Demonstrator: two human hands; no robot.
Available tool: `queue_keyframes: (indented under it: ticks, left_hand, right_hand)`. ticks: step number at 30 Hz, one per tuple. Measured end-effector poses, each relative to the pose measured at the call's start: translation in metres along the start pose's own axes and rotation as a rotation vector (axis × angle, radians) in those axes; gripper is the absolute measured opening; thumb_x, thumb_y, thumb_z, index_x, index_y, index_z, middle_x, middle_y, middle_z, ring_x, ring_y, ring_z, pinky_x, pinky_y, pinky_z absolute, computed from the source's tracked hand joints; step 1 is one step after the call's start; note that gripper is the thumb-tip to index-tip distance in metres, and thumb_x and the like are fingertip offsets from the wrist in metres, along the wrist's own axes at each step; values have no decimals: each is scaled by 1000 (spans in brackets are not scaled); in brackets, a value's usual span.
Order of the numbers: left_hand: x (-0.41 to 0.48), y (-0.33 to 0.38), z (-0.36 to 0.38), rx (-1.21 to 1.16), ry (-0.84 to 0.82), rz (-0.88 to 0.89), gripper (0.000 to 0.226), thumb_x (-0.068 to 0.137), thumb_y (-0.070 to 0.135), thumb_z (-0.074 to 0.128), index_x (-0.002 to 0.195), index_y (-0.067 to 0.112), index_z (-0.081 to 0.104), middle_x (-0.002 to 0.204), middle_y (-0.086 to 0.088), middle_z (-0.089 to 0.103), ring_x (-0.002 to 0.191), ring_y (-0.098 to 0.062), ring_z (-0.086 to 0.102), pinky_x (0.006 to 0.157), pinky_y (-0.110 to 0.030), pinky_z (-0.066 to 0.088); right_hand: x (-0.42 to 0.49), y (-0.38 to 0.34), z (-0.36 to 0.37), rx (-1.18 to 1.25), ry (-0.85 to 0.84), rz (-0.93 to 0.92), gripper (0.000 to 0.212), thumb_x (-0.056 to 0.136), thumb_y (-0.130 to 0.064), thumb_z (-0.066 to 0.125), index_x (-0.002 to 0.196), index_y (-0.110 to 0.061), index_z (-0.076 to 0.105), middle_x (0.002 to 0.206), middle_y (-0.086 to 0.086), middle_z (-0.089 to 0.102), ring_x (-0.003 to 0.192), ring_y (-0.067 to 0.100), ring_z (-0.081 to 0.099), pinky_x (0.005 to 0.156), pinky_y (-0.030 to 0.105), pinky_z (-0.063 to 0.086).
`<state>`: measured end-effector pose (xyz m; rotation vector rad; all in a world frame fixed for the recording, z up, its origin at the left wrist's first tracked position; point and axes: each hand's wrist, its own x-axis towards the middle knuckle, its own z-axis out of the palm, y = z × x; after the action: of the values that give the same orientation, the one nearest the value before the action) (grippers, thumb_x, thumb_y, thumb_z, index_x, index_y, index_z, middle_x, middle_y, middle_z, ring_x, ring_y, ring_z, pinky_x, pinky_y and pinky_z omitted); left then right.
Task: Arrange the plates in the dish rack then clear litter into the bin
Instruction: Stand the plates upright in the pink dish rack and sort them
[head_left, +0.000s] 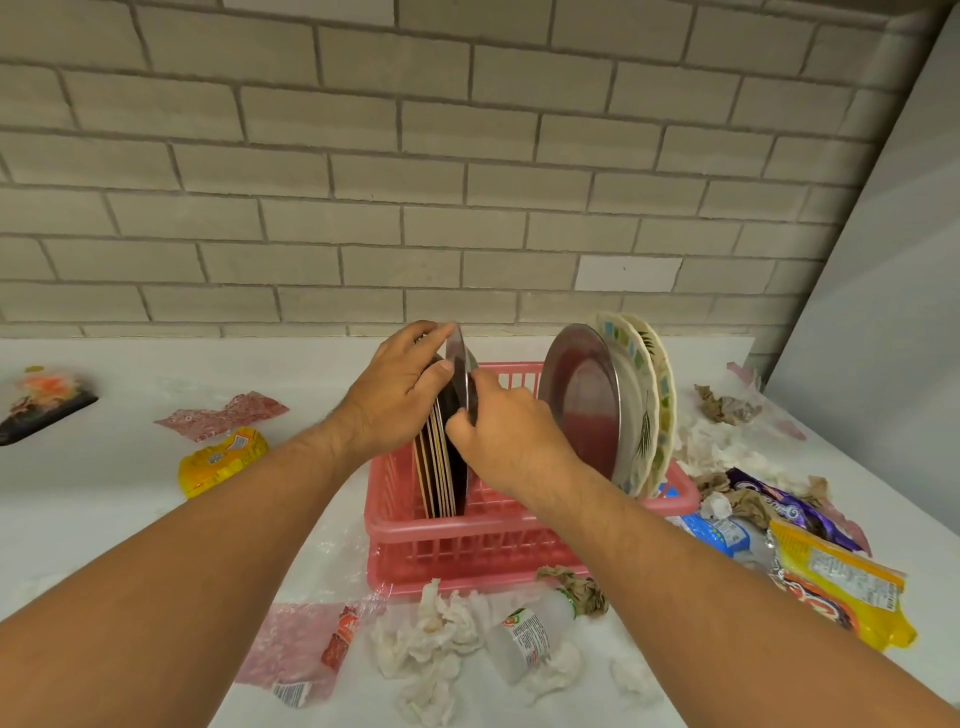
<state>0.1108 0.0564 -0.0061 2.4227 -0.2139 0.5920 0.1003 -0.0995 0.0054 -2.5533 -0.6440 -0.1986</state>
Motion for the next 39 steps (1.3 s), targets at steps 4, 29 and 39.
queue_keyframes:
  ticks: [4, 29, 39]
  left_hand:
    - [-3, 0, -2, -1, 27, -33, 51, 101, 31, 39, 149, 22, 25, 155, 4, 27, 143, -11, 20, 111, -24, 15]
    - [-2, 0, 2, 71, 1, -53, 54, 100, 41, 36, 150, 26, 24, 159, 6, 15, 146, -11, 9, 114, -29, 10]
    - [-1, 0, 2, 71, 0, -46, 53, 100, 41, 36, 150, 26, 25, 159, 5, 16, 146, -10, 10, 112, -26, 9]
  right_hand:
    - [5, -7, -7, -52, 30, 51, 32, 97, -27, 42, 124, -11, 46, 88, 6, 59, 77, 25, 59, 67, 39, 55]
    - [23, 28, -76, -685, 77, 69, 23, 94, -3, 50, 116, -5, 53, 100, 11, 67, 91, 29, 66, 72, 33, 46]
    - [18, 41, -63, -590, 35, 155, 41, 92, 6, 46, 132, 1, 40, 121, 19, 59, 105, 36, 62, 72, 37, 47]
